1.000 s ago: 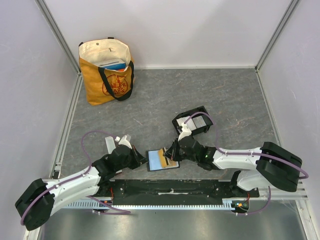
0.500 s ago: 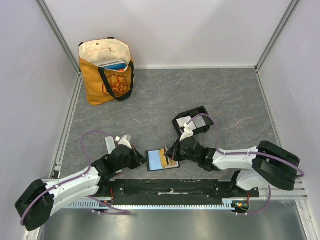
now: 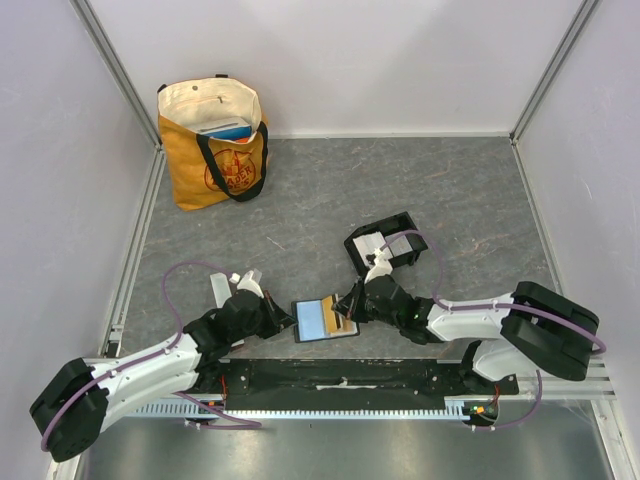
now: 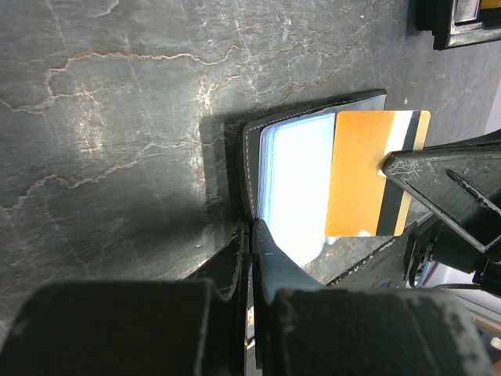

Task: Put the credit cards into the card holder
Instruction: Insert the credit card into the card holder.

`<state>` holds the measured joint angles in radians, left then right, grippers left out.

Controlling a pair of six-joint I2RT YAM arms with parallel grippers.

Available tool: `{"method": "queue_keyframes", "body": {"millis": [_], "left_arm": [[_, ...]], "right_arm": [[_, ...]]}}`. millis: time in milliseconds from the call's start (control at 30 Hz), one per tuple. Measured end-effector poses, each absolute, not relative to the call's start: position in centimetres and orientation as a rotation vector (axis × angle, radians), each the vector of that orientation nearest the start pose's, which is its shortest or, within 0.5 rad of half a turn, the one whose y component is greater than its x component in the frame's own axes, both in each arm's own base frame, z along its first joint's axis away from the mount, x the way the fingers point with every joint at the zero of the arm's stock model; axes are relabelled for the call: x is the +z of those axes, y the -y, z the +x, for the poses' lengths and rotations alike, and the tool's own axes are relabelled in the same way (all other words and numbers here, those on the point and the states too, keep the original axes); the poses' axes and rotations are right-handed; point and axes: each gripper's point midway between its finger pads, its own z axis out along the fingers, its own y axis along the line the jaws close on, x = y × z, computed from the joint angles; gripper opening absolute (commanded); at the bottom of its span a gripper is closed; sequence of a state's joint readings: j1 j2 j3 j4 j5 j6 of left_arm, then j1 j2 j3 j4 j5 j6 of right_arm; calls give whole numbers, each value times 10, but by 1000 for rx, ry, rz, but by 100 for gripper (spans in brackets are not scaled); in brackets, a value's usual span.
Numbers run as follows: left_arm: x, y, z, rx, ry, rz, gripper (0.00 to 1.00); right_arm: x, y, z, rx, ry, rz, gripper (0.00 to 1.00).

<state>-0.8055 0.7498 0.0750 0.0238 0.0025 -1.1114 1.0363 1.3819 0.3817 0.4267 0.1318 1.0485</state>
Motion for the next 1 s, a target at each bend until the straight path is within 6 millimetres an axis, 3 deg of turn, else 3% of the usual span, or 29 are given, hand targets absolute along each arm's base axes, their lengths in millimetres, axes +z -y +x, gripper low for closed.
{"method": "queue_keyframes", "body": {"millis": [533,1000], "left_arm": [[20,200,140,-981,-2414,-371,2],[20,200,140,-982,-2416,-389,2]], "right_arm": [[38,-324,169,1093,-2344,114,0],[31,-320,159,1159,-2349,152,0]]}}
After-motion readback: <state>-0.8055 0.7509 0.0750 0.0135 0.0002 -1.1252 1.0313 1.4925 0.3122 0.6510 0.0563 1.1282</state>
